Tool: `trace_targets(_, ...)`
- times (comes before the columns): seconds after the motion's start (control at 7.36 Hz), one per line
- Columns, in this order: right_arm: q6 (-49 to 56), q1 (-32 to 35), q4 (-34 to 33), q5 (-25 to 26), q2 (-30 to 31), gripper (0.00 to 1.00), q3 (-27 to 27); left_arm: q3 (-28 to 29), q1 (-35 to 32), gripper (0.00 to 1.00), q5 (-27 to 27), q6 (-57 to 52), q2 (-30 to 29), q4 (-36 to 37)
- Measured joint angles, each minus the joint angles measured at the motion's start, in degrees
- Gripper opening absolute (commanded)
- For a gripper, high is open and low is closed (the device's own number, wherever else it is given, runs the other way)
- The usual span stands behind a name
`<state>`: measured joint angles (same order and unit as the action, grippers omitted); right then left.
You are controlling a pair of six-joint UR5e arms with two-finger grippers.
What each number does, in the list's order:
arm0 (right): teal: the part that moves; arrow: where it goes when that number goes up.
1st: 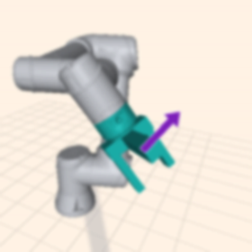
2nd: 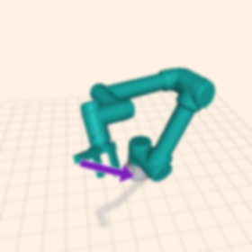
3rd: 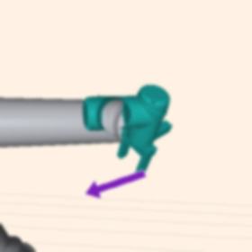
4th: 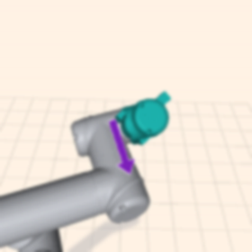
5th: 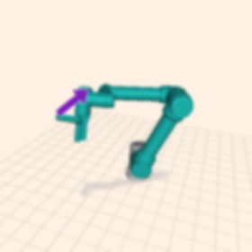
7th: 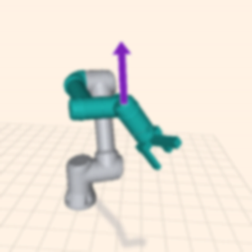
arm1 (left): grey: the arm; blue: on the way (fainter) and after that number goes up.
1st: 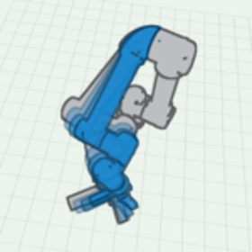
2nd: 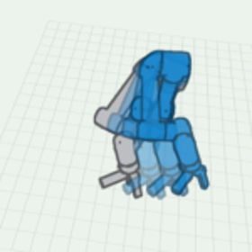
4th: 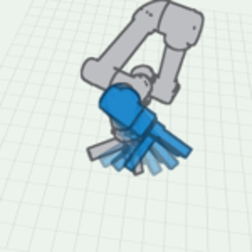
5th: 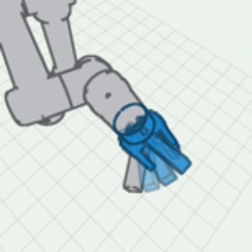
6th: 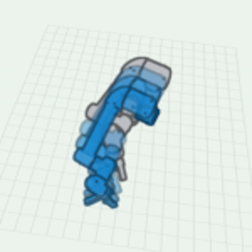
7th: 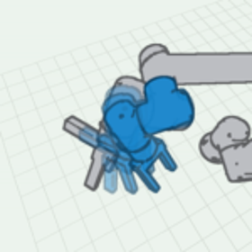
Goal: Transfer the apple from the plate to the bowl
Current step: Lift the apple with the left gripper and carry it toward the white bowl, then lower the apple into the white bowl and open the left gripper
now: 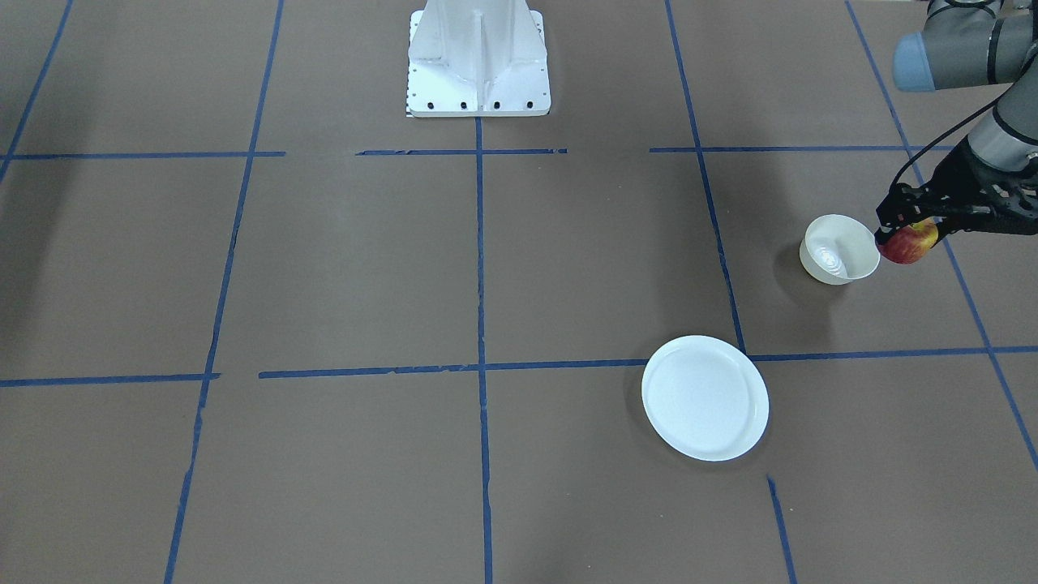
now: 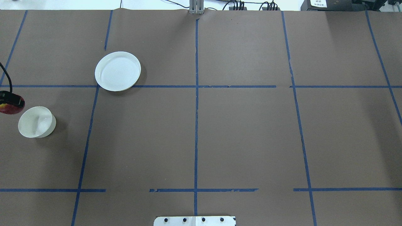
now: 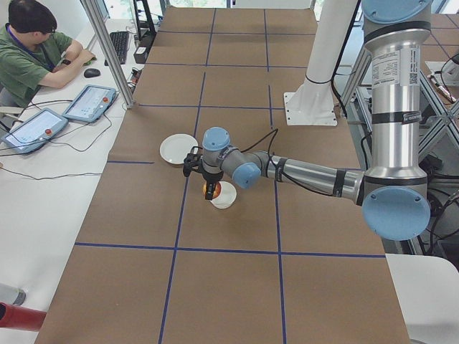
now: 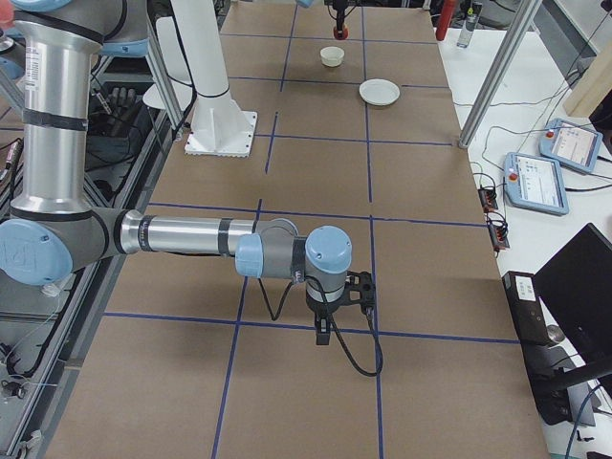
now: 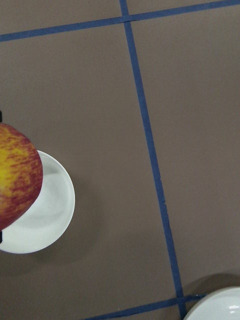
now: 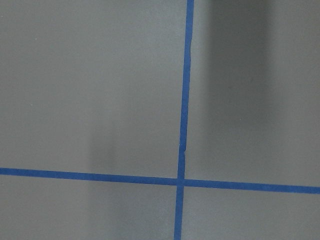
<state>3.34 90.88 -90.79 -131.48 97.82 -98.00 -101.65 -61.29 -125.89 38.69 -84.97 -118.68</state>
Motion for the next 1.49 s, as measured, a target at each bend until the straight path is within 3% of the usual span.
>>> trace_targets(0.81,0.00,0.00,0.00,0.00,0.00,1.00,0.00,1.94,6.88,0.27,0.21,4.46,-0.07,-2.06)
trace_targets(1.09,0.00,0.00,0.00,0.00,0.00,1.00,0.00,2.68,7.58,0.42,0.21,4.46,-0.22,-2.08)
trace_targets(1.49,0.00,0.00,0.00,-0.04,0.00,1.00,0.00,3.28,8.07,0.78,0.21,4.45,-0.50,-2.08)
